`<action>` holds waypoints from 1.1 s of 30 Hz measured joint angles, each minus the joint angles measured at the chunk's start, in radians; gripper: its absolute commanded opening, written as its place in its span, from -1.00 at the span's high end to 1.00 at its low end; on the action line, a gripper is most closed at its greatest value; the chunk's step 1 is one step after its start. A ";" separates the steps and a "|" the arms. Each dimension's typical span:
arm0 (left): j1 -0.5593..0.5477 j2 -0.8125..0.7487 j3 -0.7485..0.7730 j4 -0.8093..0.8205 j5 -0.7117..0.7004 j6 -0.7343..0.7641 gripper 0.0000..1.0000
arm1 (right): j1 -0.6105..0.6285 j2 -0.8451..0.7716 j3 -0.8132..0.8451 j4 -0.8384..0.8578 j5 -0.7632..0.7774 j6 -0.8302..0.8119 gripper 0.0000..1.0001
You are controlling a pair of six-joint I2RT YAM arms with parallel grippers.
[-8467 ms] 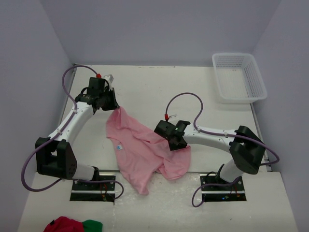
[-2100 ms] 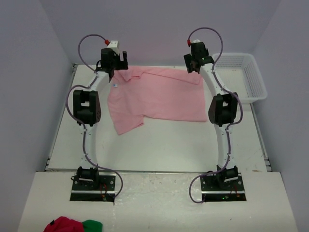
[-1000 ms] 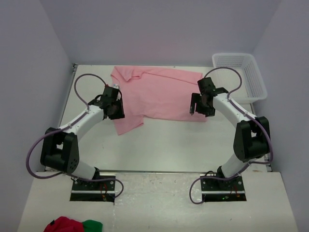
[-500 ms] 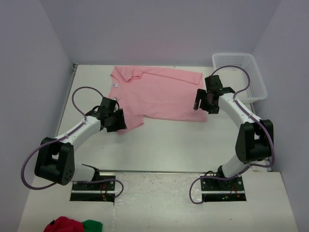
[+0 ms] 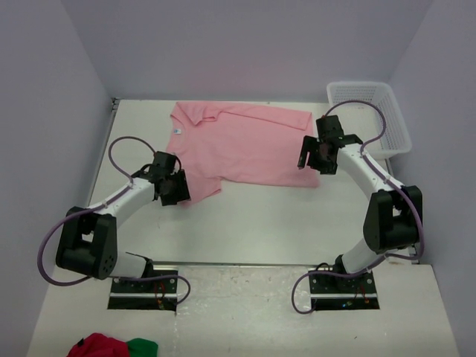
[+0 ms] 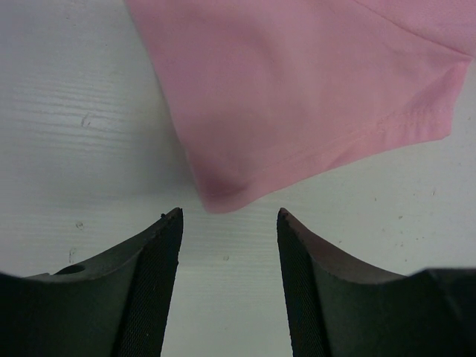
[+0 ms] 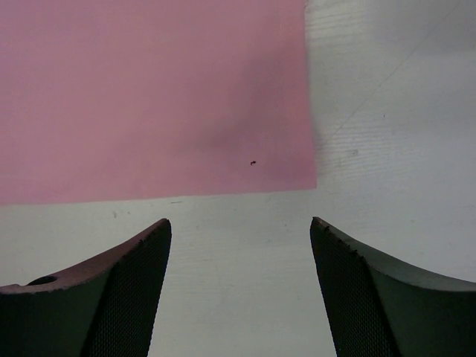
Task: Fold and stack the t-shirts
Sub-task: Flatten out the tshirt
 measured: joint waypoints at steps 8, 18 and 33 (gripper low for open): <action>0.021 0.039 -0.002 0.011 -0.002 0.000 -0.09 | 0.000 -0.016 0.000 0.005 0.000 0.000 -0.52; 0.024 0.112 0.002 0.084 0.053 0.000 0.07 | -0.004 -0.018 -0.001 0.007 0.000 0.000 -0.52; 0.024 0.132 -0.007 0.130 0.084 -0.005 1.00 | -0.019 -0.021 -0.002 0.006 0.002 0.004 -0.53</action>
